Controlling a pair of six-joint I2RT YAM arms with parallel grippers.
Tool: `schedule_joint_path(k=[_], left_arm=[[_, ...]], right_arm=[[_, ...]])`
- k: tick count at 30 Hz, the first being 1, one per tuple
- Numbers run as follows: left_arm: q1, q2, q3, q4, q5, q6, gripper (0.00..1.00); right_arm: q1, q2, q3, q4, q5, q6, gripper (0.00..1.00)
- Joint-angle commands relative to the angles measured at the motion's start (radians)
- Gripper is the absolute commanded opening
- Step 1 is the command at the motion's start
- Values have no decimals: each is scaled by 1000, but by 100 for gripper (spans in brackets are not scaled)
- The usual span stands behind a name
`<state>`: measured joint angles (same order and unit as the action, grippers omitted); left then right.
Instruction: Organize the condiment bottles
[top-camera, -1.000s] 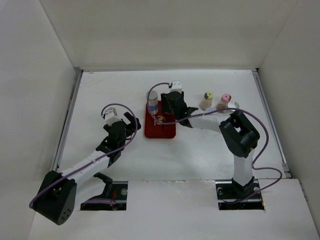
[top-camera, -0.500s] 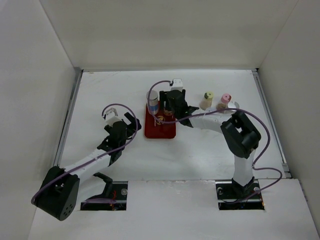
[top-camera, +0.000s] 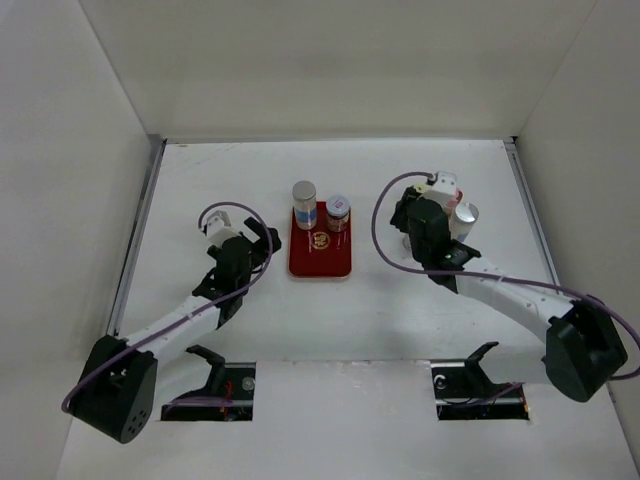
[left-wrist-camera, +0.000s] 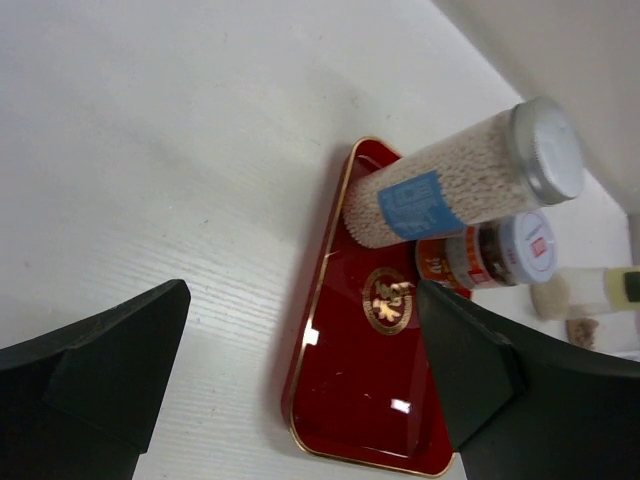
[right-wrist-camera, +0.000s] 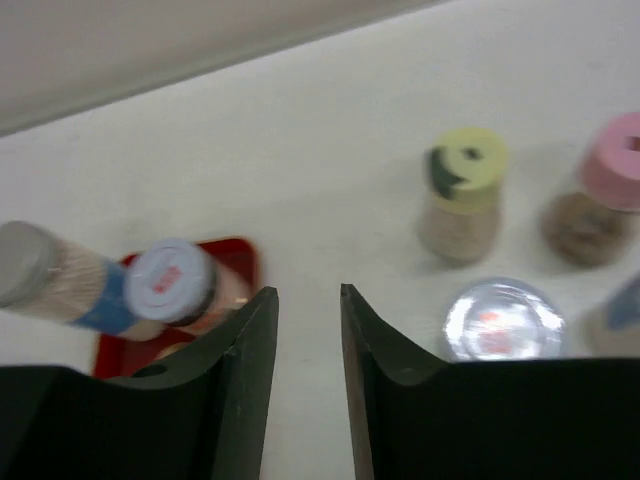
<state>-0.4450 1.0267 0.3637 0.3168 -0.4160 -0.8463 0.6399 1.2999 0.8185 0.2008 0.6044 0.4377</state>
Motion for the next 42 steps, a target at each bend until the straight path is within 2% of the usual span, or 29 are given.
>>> schedule_joint_path(k=[1, 2, 3, 4, 6, 10, 16, 22, 27, 29, 31, 34, 36, 39, 42], left_arm=[[19, 67, 4, 64, 22, -20, 100], [28, 79, -3, 73, 40, -25, 100], [41, 84, -11, 82, 57, -31, 100], [51, 87, -17, 93, 69, -37, 100], [62, 90, -25, 111, 80, -40, 100], [58, 113, -28, 125, 72, -40, 100], [58, 180, -20, 153, 83, -48, 100], [61, 220, -16, 169, 115, -66, 100], [65, 210, -20, 169, 118, -68, 100], [68, 208, -20, 169, 120, -68, 100], [68, 208, -20, 169, 120, -68, 100], [67, 210, -19, 169, 128, -73, 100], [70, 210, -19, 169, 141, -80, 100], [79, 210, -19, 169, 144, -83, 100], [96, 196, -26, 169, 144, -85, 100]], right_arm=[[-53, -53, -82, -92, 119, 73, 53], [-61, -65, -96, -107, 130, 82, 70], [-64, -70, -102, -121, 135, 87, 82], [-70, -70, -104, -135, 135, 87, 91], [-84, -47, -96, -161, 133, 87, 97], [-118, 19, -73, -170, 123, 88, 98], [-167, 130, -47, -137, 77, 90, 96], [-190, 197, -53, 6, 34, 46, 89], [-202, 220, -42, 32, 26, 33, 63], [-196, 185, -54, 29, 35, 32, 56], [-190, 104, -73, 25, 52, 19, 53], [-113, 3, -59, -7, 38, -22, 51], [-44, -5, -15, -58, 3, -24, 51], [68, 39, 39, -43, -77, -13, 50], [178, 152, 119, 40, -124, -30, 50]])
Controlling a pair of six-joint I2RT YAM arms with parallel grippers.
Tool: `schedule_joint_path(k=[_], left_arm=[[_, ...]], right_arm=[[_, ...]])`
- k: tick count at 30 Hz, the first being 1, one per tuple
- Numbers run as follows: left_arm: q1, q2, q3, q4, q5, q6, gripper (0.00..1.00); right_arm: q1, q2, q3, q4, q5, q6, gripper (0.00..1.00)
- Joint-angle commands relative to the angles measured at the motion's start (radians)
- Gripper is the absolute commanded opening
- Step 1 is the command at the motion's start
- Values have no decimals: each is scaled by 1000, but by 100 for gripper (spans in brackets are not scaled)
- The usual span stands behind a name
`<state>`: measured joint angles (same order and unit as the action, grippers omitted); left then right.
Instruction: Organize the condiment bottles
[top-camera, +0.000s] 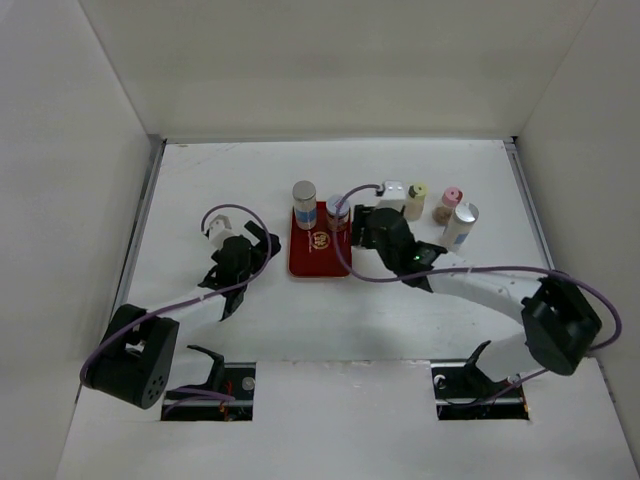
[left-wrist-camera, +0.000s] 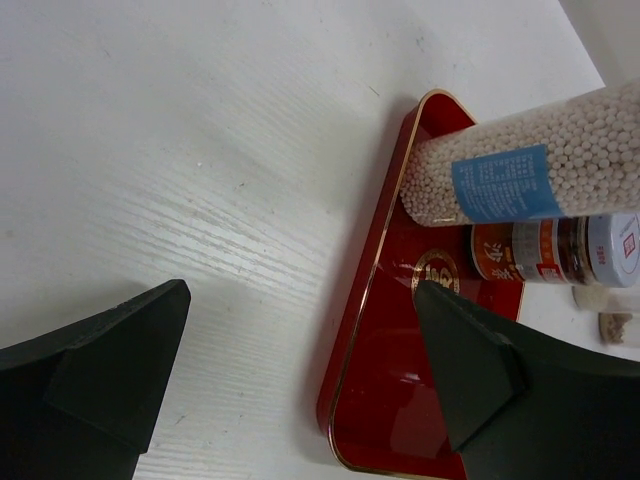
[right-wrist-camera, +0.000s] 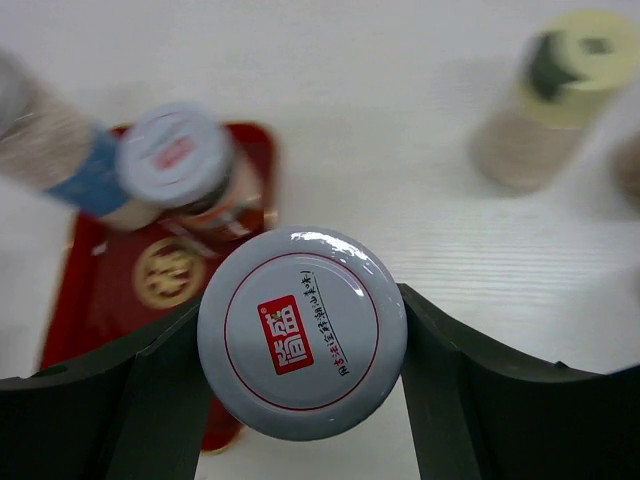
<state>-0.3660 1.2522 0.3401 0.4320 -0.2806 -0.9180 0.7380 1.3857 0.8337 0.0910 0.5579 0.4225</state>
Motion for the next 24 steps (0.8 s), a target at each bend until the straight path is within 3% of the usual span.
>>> schedule_joint_path(k=[1, 13, 20, 22, 24], left_arm=[[25, -34, -7, 54, 9, -13, 100], [54, -31, -16, 56, 20, -15, 100], [55, -39, -19, 56, 18, -15, 100], [55, -33, -18, 56, 21, -15, 100], [58, -36, -19, 54, 27, -15, 100]], right_arm=[[102, 108, 135, 173, -85, -28, 50], [142, 507, 475, 207, -144, -80, 52], [148, 599, 550, 207, -121, -108, 55], [154, 601, 550, 207, -115, -105, 62], [165, 579, 539, 201, -115, -105, 76]])
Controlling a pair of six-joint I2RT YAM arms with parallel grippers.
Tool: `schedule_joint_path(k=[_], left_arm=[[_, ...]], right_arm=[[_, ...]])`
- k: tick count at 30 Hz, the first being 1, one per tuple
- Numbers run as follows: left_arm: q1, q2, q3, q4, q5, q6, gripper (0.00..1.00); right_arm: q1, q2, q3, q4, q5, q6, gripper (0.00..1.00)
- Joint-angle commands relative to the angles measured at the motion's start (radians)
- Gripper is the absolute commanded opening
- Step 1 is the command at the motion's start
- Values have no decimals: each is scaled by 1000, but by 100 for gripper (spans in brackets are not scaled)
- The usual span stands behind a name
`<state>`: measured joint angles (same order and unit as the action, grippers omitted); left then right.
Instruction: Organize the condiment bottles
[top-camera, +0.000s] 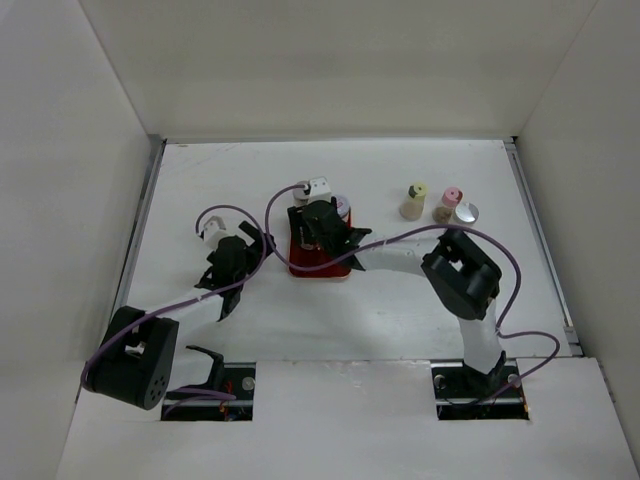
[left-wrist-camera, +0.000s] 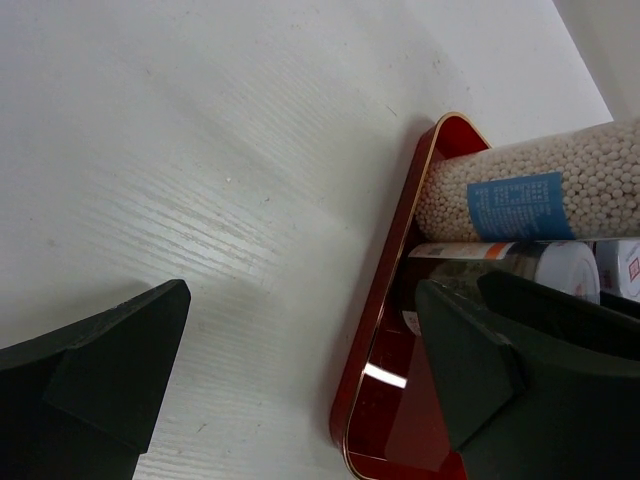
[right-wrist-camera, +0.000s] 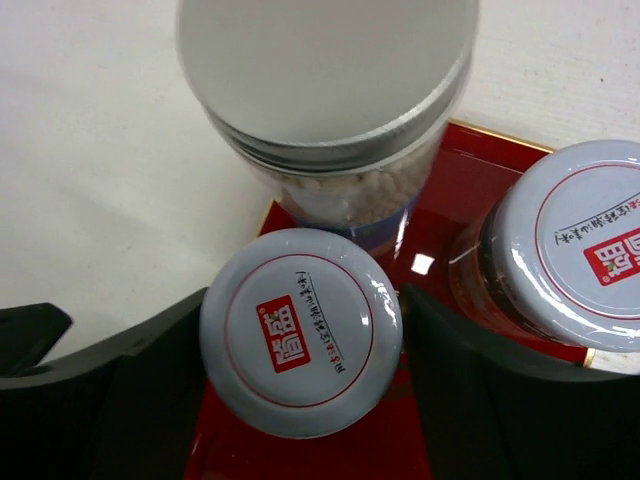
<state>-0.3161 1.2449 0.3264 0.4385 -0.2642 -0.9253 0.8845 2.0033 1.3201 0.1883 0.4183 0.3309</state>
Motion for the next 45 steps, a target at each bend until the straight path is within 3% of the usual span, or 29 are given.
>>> schedule_joint_path(k=[1, 5, 12, 15, 18, 23, 27, 31, 42, 44, 45], left_arm=[[9, -32, -7, 49, 11, -7, 100], [2, -18, -3, 49, 9, -7, 100], [1, -25, -6, 49, 11, -10, 100], [-8, -27, -4, 49, 3, -10, 100], [-11, -13, 0, 51, 11, -12, 100], [-24, 7, 8, 60, 6, -14, 100], [-30, -9, 3, 60, 3, -15, 100], [-33, 5, 7, 63, 11, -17, 100], [-33, 4, 5, 65, 6, -17, 100], [-31, -2, 2, 65, 11, -17, 100], [-31, -10, 2, 65, 5, -17, 100]], right_arm=[[23, -58, 44, 96, 25, -15, 81], [35, -167, -24, 65, 17, -9, 87], [29, -483, -277, 28, 101, -7, 81], [-78, -653, -407, 13, 271, -32, 84], [-217, -794, -488, -51, 433, -21, 95], [-435, -925, -538, -138, 543, -10, 100], [-577, -896, -518, -182, 406, -13, 100], [-612, -819, -498, -185, 266, 20, 100], [-693, -637, -481, -119, 214, 34, 100], [-700, -612, -476, -95, 186, 36, 92], [-700, -606, -478, -72, 175, 36, 80]])
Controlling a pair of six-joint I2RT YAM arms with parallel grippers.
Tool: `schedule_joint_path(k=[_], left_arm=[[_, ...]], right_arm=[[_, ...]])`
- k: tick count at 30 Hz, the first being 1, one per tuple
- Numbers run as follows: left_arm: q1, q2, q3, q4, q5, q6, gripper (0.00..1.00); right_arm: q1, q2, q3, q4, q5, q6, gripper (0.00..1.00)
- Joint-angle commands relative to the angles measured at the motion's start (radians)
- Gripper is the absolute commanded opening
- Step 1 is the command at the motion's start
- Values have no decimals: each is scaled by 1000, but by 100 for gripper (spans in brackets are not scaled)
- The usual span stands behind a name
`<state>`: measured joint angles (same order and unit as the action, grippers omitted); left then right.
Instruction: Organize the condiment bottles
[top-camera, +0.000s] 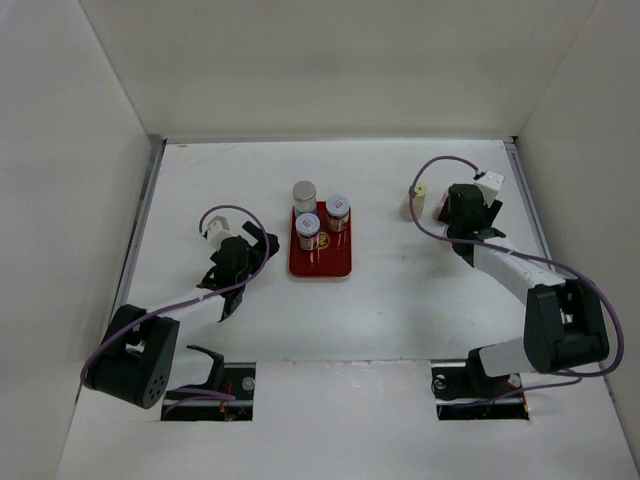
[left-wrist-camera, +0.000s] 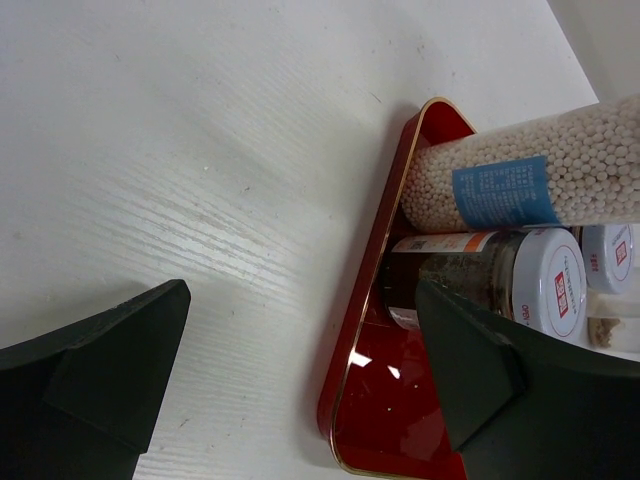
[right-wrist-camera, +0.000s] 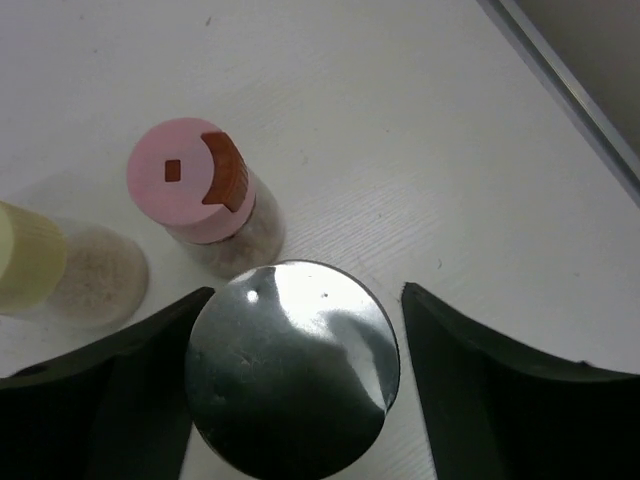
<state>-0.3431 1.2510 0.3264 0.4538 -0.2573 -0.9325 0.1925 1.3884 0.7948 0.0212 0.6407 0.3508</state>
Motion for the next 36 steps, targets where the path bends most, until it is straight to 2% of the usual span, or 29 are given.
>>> schedule_joint_path(k=[1, 3, 5, 9, 11, 16, 19, 25, 31, 33, 36], left_arm=[[-4, -19, 0, 49, -5, -9, 100], [-1, -13, 2, 48, -7, -8, 100], [6, -15, 0, 45, 4, -8, 100], [6, -21, -3, 49, -13, -8, 100], [8, -7, 2, 46, -4, -8, 100], [10, -13, 2, 49, -16, -6, 100], [28, -33, -12, 49, -3, -6, 100], [40, -36, -13, 45, 6, -6, 100], [48, -39, -16, 45, 9, -6, 100], [48, -42, -17, 49, 3, -6, 100], [49, -30, -15, 46, 12, -8, 100]], right_arm=[[-5, 3, 40, 108, -50, 16, 71], [9, -28, 24, 128, -50, 16, 59], [76, -76, 26, 119, -41, 2, 52], [259, -196, 32, 98, -27, -15, 51], [363, -206, 56, 109, -47, -18, 51], [604, -57, 174, 196, -131, -10, 51], [693, 62, 262, 238, -170, -38, 52], [756, 239, 398, 250, -233, -52, 52], [787, 366, 452, 247, -228, -61, 53], [802, 395, 458, 246, -205, -84, 57], [821, 408, 460, 246, -171, -107, 71]])
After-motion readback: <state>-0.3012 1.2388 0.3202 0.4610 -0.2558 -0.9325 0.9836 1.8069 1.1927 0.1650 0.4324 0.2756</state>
